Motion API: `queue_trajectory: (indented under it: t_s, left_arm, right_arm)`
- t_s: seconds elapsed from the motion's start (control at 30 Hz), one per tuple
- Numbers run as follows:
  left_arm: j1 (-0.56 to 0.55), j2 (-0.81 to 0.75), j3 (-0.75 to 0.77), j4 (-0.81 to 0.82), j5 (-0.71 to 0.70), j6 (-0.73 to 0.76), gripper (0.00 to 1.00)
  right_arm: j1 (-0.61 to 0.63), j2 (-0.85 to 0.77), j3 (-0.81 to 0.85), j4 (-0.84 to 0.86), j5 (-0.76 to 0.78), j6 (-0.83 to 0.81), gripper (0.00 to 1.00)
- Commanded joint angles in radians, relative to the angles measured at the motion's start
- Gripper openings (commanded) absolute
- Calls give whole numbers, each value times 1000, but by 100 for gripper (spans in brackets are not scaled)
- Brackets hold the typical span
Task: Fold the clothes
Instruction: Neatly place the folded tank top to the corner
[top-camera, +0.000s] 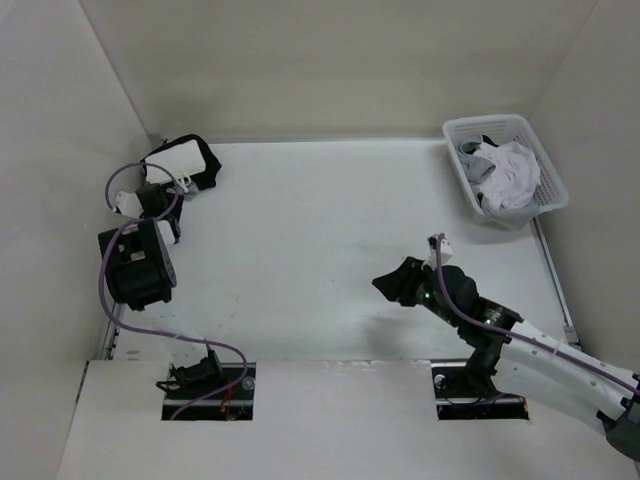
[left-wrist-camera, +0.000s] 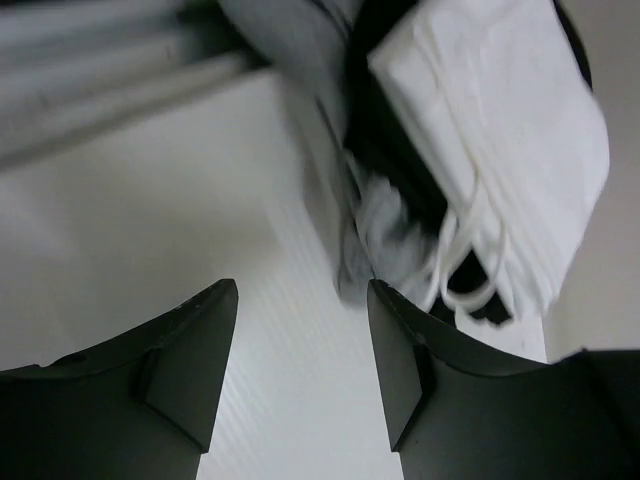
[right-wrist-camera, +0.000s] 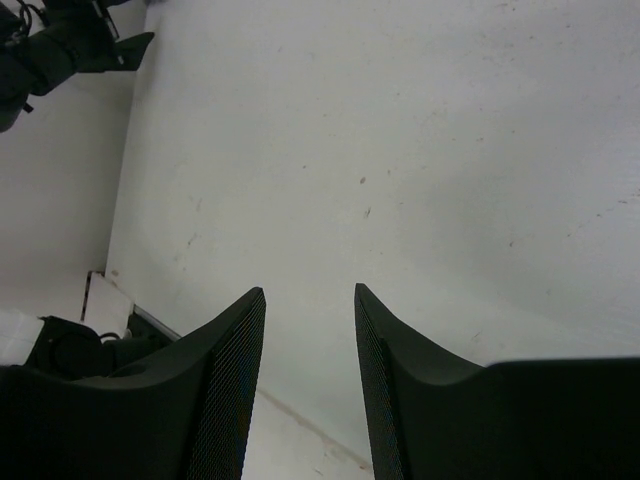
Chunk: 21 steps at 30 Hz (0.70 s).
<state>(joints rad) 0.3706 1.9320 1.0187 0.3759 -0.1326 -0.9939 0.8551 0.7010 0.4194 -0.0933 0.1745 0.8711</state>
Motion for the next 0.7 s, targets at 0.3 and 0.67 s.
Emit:
queue_trajectory:
  t_s: [0.3,0.67]
  left_arm:
    - [-579,-513,-325,22,-141,35,56]
    - [-1083,-642,-345,-160,44,135,63]
  right_arm:
    - [0,101,39,98,20,-40,53]
    - [-66,63,13,20,140,-29,57]
